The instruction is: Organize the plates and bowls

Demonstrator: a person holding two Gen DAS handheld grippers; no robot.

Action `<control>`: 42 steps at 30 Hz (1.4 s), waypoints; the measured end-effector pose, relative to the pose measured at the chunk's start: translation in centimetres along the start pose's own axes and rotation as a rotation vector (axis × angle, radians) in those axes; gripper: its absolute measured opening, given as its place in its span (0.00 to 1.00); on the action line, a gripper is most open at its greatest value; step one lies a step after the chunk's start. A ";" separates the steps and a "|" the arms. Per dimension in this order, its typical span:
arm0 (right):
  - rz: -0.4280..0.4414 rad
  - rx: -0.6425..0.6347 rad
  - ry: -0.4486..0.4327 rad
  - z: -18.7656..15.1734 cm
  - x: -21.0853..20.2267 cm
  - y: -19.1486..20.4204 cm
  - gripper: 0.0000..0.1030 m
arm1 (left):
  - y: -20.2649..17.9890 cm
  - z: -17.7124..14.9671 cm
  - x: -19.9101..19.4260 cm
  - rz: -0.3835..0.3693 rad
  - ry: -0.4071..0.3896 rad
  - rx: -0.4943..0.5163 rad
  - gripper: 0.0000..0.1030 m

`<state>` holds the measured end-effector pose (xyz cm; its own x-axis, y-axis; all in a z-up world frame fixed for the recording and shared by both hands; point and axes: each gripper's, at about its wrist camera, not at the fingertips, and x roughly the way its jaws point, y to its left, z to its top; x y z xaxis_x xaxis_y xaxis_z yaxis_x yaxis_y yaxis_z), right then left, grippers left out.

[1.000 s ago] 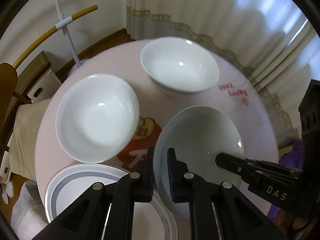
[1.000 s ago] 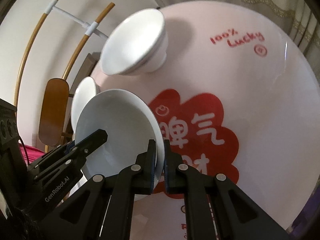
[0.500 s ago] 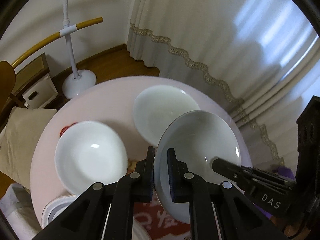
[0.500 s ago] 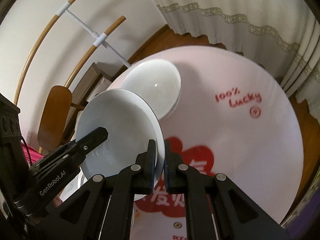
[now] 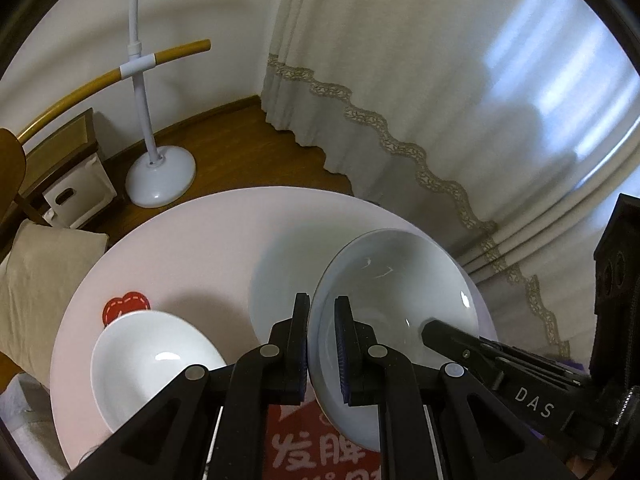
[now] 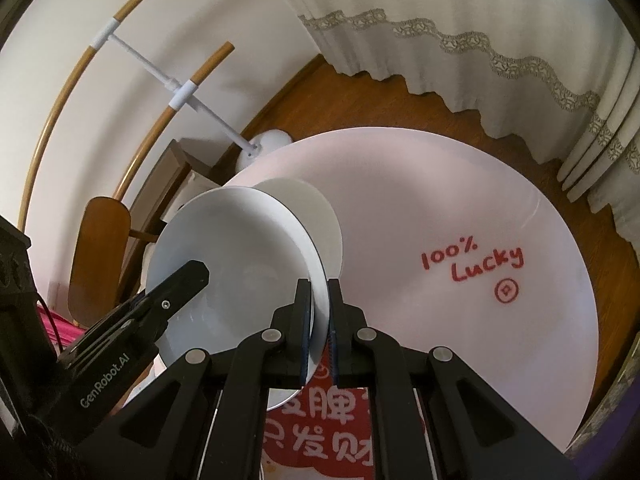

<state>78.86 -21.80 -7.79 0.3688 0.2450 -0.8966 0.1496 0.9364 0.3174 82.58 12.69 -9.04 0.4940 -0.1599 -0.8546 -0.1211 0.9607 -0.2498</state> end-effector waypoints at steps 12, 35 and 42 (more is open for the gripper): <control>-0.049 0.045 0.038 1.6 2.2 -0.2 0.07 | -0.2 3.3 4.3 0.005 0.052 -0.004 0.08; -0.123 0.139 0.080 2.3 3.4 -1.9 0.12 | 1.2 4.6 8.2 -0.019 0.087 0.009 0.08; -0.126 0.148 0.120 2.3 4.3 -1.9 0.12 | 1.1 4.0 8.2 -0.019 0.086 0.008 0.07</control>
<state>82.28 -23.08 -11.57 0.2282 0.1652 -0.9595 0.3239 0.9165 0.2349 89.92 13.32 -14.49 0.4206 -0.1967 -0.8857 -0.1055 0.9590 -0.2630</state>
